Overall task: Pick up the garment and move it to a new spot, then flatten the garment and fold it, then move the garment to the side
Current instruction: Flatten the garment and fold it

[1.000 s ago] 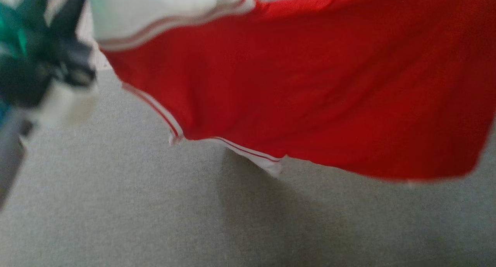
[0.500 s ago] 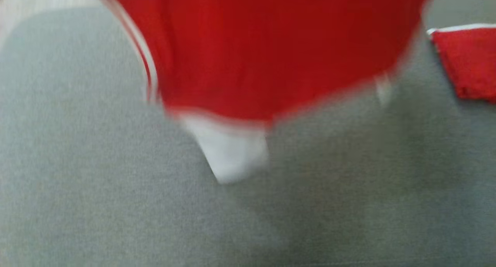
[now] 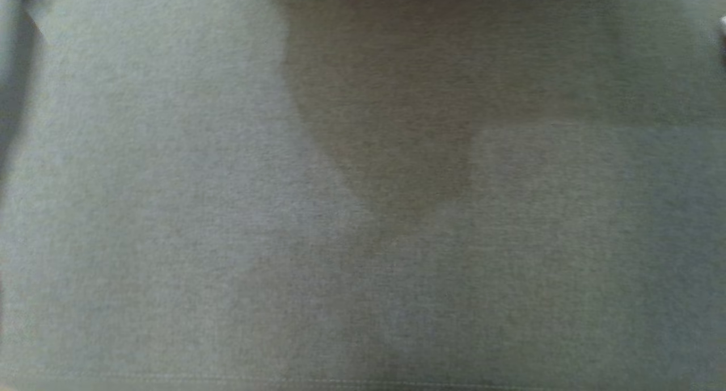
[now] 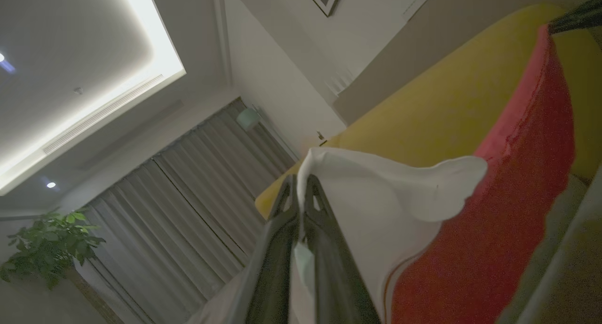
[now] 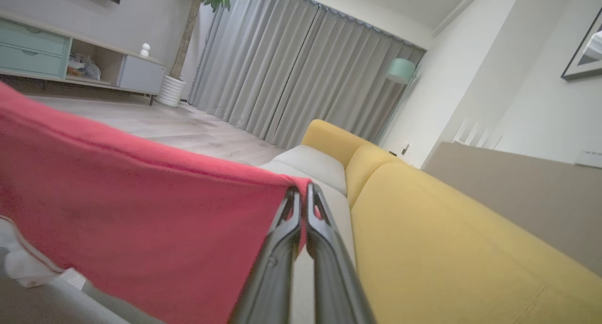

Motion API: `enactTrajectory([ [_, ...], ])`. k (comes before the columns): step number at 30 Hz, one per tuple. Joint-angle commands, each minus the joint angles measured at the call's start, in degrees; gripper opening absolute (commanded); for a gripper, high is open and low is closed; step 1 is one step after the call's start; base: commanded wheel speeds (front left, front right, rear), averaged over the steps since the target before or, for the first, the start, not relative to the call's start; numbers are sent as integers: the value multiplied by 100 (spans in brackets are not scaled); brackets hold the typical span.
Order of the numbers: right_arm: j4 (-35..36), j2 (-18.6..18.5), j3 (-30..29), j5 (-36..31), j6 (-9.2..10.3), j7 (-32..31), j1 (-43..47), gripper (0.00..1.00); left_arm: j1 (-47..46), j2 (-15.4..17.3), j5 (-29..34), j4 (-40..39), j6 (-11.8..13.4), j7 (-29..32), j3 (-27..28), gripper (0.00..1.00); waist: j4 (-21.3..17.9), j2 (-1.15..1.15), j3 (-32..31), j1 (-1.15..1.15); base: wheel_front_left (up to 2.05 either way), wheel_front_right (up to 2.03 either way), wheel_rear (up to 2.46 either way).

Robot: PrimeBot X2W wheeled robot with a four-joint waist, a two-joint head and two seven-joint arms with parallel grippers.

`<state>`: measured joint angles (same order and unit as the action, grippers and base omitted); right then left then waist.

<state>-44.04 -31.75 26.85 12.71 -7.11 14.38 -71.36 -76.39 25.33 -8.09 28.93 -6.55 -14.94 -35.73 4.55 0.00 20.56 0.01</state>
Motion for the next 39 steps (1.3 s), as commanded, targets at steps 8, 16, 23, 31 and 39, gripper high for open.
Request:
enactTrajectory([
  [8, 579, -512, 75, 479, -37, 60, 1675, 0, 2561, 711, -360, -1412, 254, -5, -136, 0, 204, 0, -135, -1, 0, 0, 0],
  [16, 1435, -698, -349, 887, -37, 61, 4304, 0, 5260, 1281, -643, -2420, 951, 20, -380, 0, 13, 0, -821, -1, 0, 0, 0],
  [23, 2286, -692, -768, 983, -37, 10, 6266, 0, 6782, 1832, -1020, -3486, 1270, 437, -573, 0, -186, 0, -1075, -1, 0, 0, 0],
  [31, 2679, -668, -954, 1107, -37, -205, 6360, 0, 6448, 2005, -1050, -3897, 1263, 630, -369, 0, -200, 0, -782, -1, 0, 0, 0],
  [39, 2569, -691, -917, 1121, -37, -682, 5455, 0, 4758, 1588, -821, -3206, 627, 758, -332, 0, -67, 0, -195, -1, 0, 0, 0],
])
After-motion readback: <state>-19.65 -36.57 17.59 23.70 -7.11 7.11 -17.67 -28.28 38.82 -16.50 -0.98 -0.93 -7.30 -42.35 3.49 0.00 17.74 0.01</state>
